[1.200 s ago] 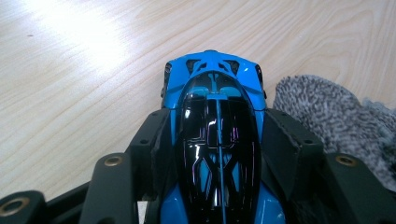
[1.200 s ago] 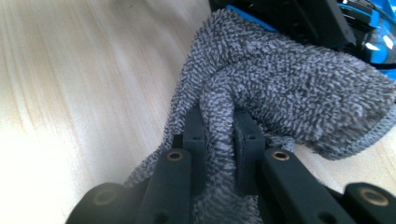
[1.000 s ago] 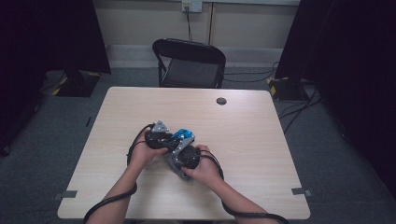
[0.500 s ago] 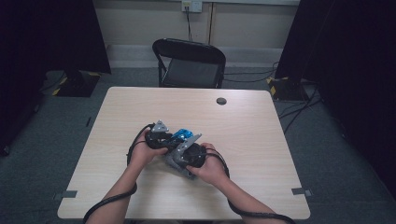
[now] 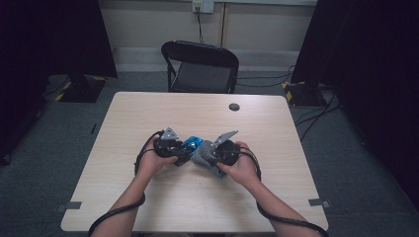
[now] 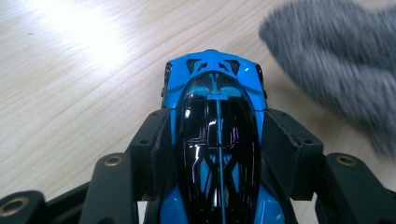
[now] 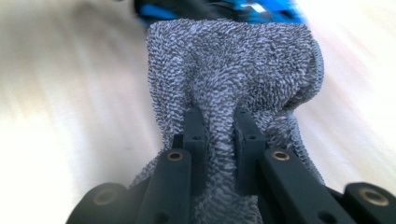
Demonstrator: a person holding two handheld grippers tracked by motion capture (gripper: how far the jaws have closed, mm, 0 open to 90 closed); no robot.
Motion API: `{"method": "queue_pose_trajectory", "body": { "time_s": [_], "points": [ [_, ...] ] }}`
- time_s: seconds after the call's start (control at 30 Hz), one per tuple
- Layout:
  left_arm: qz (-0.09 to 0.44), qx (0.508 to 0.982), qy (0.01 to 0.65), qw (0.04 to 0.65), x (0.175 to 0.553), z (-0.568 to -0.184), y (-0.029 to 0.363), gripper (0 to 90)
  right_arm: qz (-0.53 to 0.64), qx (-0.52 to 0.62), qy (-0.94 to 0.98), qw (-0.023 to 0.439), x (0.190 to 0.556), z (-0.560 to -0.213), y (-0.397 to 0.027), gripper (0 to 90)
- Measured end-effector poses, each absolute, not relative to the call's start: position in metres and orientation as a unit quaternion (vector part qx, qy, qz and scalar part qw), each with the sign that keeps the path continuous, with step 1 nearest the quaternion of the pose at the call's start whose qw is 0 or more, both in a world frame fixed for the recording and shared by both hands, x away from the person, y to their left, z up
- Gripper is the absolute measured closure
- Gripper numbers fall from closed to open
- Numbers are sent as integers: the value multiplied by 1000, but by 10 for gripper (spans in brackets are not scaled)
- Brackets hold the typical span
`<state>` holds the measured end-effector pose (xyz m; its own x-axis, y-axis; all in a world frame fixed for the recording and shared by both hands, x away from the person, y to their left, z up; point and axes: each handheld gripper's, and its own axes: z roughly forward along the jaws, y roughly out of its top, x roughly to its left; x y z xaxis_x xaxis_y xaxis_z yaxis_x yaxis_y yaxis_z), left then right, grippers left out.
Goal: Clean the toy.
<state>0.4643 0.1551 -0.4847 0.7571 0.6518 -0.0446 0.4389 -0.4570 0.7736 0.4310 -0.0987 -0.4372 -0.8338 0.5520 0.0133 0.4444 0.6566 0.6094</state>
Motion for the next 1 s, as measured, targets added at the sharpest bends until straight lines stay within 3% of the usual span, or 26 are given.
{"method": "queue_pose_trajectory", "body": {
  "time_s": [0.47,1.0],
  "points": [
    [130,842,322,413,464,-485,156,436,247,360,887,150,478,-446,-112,790],
    [132,842,322,412,464,-485,156,436,235,333,904,130,465,-463,-93,789]
  ]
}}
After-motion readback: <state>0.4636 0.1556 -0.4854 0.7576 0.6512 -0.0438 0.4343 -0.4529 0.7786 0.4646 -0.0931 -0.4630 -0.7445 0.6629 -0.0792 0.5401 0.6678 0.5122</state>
